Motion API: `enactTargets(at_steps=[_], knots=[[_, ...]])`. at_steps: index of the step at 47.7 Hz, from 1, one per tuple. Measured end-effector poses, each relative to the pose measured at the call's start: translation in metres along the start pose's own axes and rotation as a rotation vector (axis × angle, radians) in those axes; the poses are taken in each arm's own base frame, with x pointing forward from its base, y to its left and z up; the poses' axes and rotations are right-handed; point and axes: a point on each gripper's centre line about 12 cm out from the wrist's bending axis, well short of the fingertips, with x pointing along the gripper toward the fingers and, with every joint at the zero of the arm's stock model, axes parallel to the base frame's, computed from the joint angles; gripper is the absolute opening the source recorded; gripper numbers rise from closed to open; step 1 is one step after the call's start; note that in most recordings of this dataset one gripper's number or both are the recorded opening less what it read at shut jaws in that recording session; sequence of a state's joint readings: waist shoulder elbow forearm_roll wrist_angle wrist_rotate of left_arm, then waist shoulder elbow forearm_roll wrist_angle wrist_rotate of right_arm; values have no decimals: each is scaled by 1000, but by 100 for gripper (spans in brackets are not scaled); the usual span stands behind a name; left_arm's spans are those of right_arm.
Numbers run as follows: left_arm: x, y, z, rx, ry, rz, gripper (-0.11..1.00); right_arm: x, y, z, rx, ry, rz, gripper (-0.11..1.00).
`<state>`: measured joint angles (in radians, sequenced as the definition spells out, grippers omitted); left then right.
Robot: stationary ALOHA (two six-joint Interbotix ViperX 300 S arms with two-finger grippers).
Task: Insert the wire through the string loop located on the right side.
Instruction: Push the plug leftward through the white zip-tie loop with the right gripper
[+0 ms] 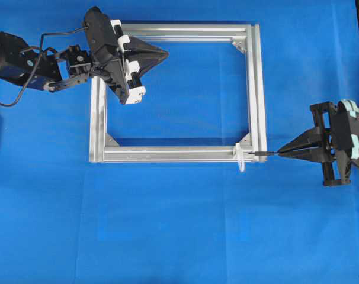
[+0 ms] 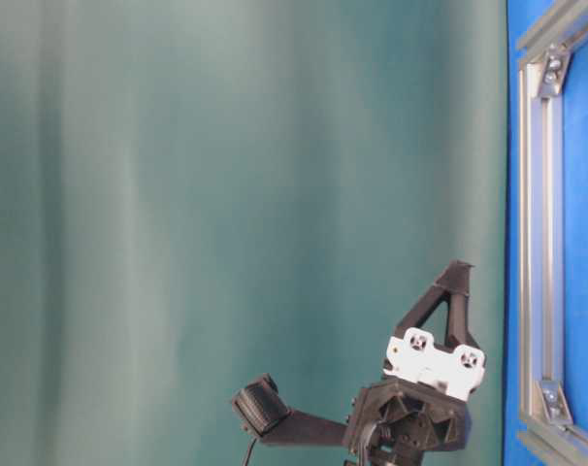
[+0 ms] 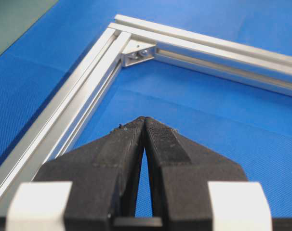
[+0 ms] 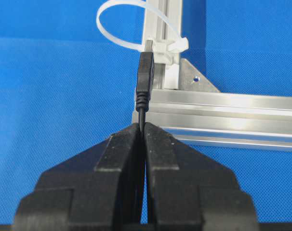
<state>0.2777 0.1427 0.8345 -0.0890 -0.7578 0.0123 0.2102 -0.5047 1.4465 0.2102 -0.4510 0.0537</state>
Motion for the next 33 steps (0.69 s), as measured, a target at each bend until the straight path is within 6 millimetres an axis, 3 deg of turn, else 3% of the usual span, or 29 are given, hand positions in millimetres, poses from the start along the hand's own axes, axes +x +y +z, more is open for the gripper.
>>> enactTargets(at_steps=[23,33], knots=[[0,0,0,1,0,-1,2,0,0,0,-1,2,1,-4],[0,0,1,1,-2,-1,2,10,2,4,-2,21,-6,-4]])
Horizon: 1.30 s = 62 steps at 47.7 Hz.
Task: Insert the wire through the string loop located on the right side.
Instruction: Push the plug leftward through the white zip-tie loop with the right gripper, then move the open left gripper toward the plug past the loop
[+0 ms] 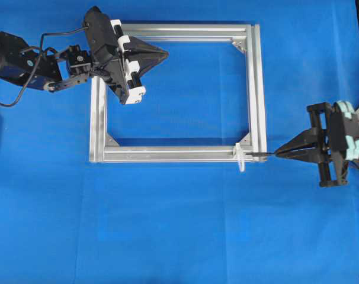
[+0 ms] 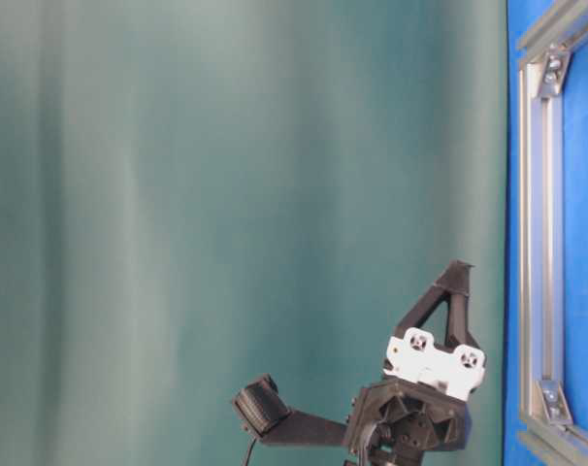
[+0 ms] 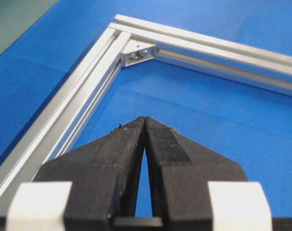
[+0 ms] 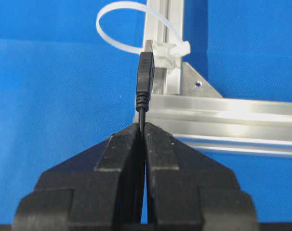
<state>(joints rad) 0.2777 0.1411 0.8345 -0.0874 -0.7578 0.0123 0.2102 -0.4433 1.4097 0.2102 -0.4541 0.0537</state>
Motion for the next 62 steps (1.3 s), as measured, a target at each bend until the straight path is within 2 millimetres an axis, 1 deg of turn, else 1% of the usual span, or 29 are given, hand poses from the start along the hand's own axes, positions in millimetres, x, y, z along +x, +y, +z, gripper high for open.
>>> enactTargets(at_steps=[17,30,43,54,57,62], knots=[[0,0,-1,0,2,-1,2,30,4,15,-9,-43,-14,-4],[0,-1,-1,-10,3,-6,2,52,7,21,-12,-33,-21,-4],[0,-2,-5,-12,42,-7,2,55,7,24,-12,-38,-21,-4],[0,-6,-6,-10,45,-18,2,55,7,24,-12,-39,-21,-4],[-1,-12,-6,-5,46,-34,2,55,7,24,-12,-38,-21,-4],[-2,-29,-7,4,48,-77,2,55,8,24,-13,-39,-19,-4]])
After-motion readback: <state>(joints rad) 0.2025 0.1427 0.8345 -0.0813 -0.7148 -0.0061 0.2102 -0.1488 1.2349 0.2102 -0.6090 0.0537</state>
